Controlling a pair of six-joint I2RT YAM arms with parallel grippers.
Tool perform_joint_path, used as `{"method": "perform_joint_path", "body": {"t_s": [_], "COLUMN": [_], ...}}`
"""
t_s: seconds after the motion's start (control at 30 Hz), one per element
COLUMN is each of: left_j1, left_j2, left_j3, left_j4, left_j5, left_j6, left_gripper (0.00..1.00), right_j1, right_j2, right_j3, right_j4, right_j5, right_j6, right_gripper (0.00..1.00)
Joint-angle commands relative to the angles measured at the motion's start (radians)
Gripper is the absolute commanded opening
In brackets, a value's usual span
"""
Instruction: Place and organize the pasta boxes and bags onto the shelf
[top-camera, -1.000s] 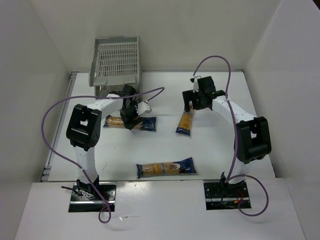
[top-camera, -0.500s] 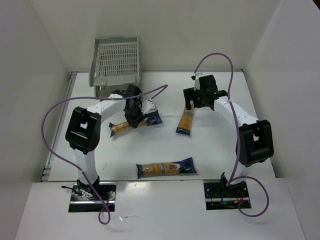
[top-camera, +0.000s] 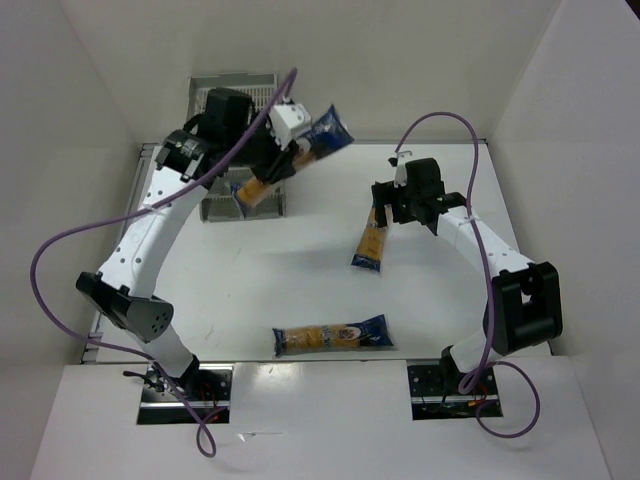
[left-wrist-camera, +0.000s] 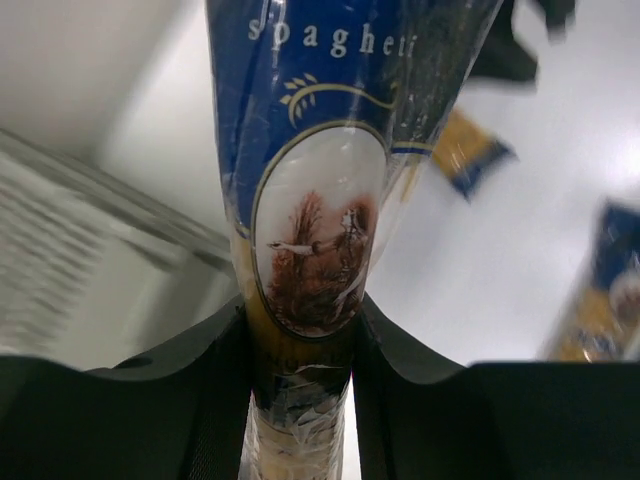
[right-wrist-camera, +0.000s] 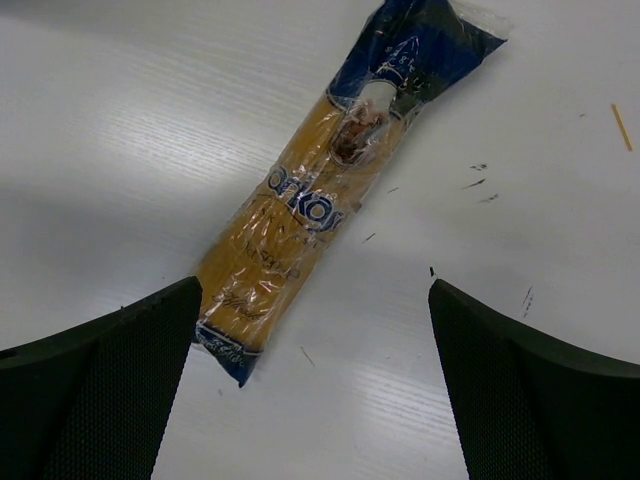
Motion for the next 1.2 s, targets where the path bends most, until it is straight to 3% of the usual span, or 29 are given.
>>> {"method": "perform_joint_path", "body": {"t_s": [0.0, 0.13, 0.2, 0.33, 0.47, 0.53, 0.6, 0.77, 1.17], "left_j1": [0.006, 0.057, 0.132, 0.251, 0.402, 0.462, 0.471, 0.471, 0.471], "left_j2": [-0.049, -0.002, 0.027, 0.104, 0.204, 0.262, 0.305, 0.354, 0.406], "left_j3": [0.196, 0.349, 0.362, 0.429, 0.515, 0.558, 0.584, 0.638, 0.540], "left_j4": [0.203, 0.366, 0.449, 0.477, 0.487, 0.506, 0.541, 0.534, 0.489], "left_j5": [-0.192, -0.536, -0.575, -0.470, -0.178, -0.097, -0.034, -0.037, -0.144], "left_j6": [-0.142, -0.193, -0.193, -0.334, -0.651, -0.797, -0.840, -0.899, -0.843], "left_gripper": [0.00, 0.00, 0.00, 0.00, 0.00, 0.00, 0.00, 0.00, 0.02], "right_j1": [-0.003, -0.003, -0.003, -0.003, -0.003, -0.003, -0.003, -0.003, -0.003], "right_j2": [-0.051, -0.051, -0.040, -0.014, 0.014, 0.025, 0.034, 0.043, 0.086], "right_j3": [-0.008, -0.008, 0.002, 0.034, 0.054, 0.055, 0.055, 0.045, 0.045], "right_j4": [0.046, 0.046, 0.046, 0.055, 0.055, 0.055, 0.055, 0.055, 0.064], "right_j5": [-0.009, -0.019, -0.019, -0.019, -0.028, -0.038, -0.038, -0.038, -0.047], "right_j6": [0.013, 0.035, 0.044, 0.055, 0.064, 0.064, 0.064, 0.073, 0.073], "right_gripper": [1.00, 1.00, 1.00, 1.00, 1.00, 1.00, 1.00, 1.00, 1.00]}}
